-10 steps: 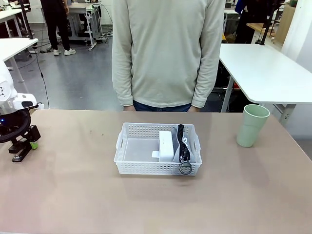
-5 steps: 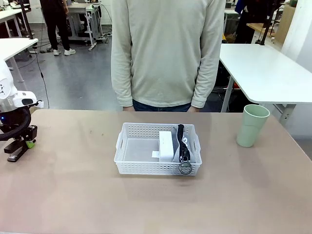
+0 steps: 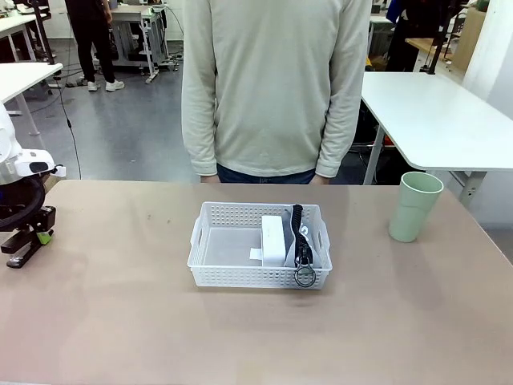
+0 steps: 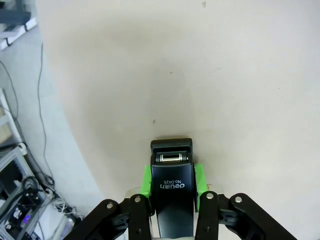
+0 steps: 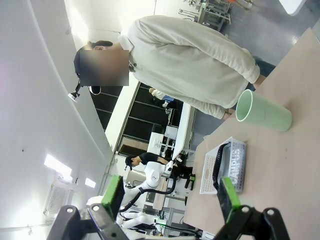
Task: Efficiently arrange items inside the basket to fit them all.
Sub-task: Pick up the Stapler and place it inside the Organizing basket.
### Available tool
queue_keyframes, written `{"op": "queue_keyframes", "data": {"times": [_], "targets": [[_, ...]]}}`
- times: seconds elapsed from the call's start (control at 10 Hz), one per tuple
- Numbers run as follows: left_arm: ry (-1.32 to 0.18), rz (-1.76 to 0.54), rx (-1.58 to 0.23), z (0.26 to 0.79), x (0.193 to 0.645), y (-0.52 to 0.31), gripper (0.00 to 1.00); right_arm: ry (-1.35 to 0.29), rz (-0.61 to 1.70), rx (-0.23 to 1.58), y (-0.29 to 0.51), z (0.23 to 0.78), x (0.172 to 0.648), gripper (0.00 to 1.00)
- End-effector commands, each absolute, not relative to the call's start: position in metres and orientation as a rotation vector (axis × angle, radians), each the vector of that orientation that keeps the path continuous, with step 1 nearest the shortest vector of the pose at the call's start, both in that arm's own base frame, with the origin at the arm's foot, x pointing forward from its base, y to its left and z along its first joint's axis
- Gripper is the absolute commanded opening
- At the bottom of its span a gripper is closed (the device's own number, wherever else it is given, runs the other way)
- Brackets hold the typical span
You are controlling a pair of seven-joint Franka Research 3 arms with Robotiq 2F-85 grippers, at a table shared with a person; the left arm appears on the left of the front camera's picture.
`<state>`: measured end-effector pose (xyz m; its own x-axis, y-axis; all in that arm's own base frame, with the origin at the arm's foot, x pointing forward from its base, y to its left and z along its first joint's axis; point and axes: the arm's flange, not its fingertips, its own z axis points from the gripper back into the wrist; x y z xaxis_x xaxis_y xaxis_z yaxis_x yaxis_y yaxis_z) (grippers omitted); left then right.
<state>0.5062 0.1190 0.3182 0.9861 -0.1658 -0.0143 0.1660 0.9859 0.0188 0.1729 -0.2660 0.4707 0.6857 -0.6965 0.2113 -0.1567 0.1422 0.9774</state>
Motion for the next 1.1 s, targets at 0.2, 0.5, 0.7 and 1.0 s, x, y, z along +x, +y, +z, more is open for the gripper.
{"op": "queue_keyframes", "data": {"times": [0.2, 0.5, 0.7, 1.0], "targets": [[-0.111, -0.233, 0.076, 0.387, 0.477, 0.107, 0.0, -0.797, -0.432, 1.406, -0.267, 0.472, 0.175, 1.0], [-0.231, -0.367, 0.03, 0.502, 0.461, 0.076, 0.0, -0.797, -0.432, 1.406, -0.267, 0.472, 0.175, 1.0], [-0.245, -0.508, -0.096, 0.544, 0.464, 0.07, 0.0, -0.797, -0.432, 1.406, -0.267, 0.472, 0.175, 1.0], [-0.266, -0.486, -0.074, 0.553, 0.453, 0.054, 0.0, -0.797, -0.432, 1.406, -0.267, 0.472, 0.175, 1.0]]}}
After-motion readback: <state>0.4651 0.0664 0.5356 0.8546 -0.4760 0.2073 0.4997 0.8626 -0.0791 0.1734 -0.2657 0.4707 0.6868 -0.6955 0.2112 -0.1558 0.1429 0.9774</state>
